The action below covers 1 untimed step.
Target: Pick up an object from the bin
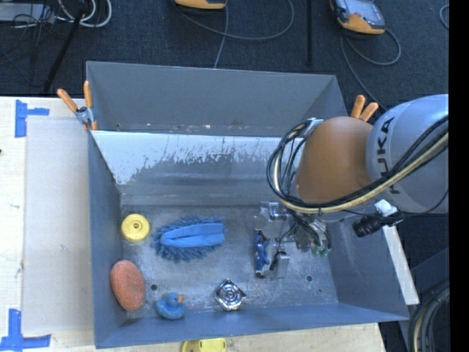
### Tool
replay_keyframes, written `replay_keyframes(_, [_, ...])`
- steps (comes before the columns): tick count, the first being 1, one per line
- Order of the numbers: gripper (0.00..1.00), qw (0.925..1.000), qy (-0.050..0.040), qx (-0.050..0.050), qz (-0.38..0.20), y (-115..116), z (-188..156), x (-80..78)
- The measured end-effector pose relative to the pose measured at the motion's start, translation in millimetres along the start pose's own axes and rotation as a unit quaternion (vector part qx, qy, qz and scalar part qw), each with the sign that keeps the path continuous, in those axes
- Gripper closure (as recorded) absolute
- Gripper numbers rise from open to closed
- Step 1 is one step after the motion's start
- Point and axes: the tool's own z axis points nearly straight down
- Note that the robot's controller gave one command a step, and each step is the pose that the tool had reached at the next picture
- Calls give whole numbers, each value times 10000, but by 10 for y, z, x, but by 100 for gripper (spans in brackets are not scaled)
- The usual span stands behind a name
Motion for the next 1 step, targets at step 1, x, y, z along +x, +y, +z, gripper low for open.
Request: replay_keyframes(1, [0,10000,-35,0,2,0,-43,-17])
